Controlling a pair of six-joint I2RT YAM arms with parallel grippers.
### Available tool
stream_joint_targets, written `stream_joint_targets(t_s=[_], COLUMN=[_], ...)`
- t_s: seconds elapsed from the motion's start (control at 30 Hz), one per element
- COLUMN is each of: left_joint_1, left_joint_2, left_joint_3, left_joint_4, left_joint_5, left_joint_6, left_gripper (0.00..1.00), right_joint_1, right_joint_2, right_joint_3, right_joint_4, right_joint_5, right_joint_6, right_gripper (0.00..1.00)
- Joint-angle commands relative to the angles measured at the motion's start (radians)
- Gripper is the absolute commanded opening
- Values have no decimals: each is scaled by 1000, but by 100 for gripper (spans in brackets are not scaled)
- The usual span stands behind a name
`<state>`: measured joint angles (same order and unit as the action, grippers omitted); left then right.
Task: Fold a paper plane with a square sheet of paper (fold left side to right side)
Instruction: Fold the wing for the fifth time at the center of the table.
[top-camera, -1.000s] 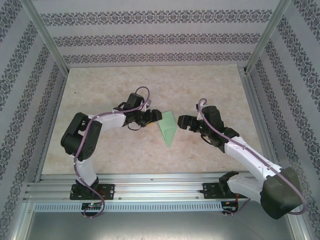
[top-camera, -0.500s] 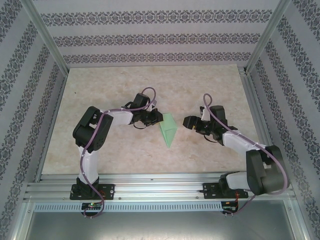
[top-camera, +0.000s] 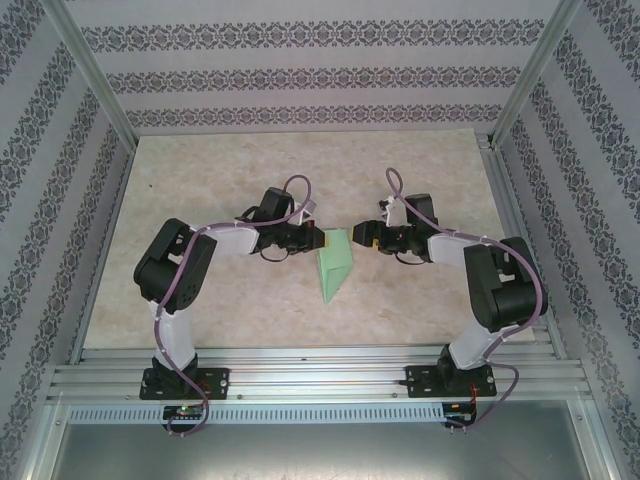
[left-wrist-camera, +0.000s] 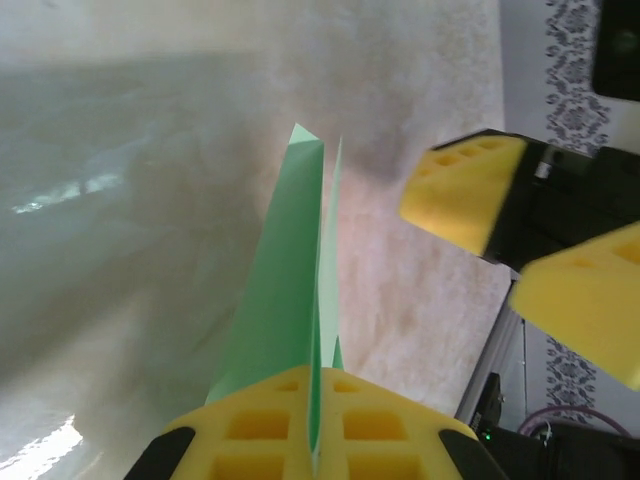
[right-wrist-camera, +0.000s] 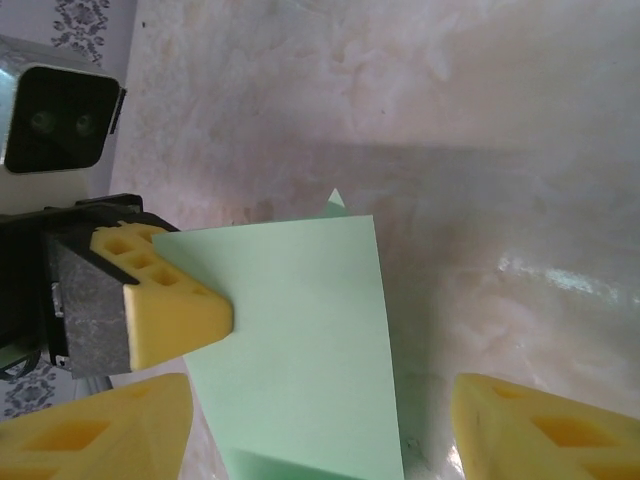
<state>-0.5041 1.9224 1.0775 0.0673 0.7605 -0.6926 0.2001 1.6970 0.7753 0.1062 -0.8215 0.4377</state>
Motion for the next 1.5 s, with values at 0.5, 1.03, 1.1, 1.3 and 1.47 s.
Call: stream_joint_targets(t_s=[0.5,1.03,1.1,1.3,1.47], left_joint_1=[10,18,27,18,-126], left_joint_2=[-42,-109,-170,-378,-452], left_joint_3=[-33,-18,-14,15,12], left_joint_4=[100,-87,-176,-478,-599], left_joint_5=[82,-28,-101,-355,-494], left_joint_6=[42,145,200,354,377], left_gripper=[0,39,53,64,63], right_joint_1=[19,24,28,45,48], right_joint_2=[96,34,16,-26,-31], right_joint_3=[-7,8,16,56,87], right_joint_4=[166,18,-22,-168,-240], right_joint_5=[-160,-71,-43,50,95], right_joint_6=[44,5,9,35,100], right_gripper=[52,0,0,0,0])
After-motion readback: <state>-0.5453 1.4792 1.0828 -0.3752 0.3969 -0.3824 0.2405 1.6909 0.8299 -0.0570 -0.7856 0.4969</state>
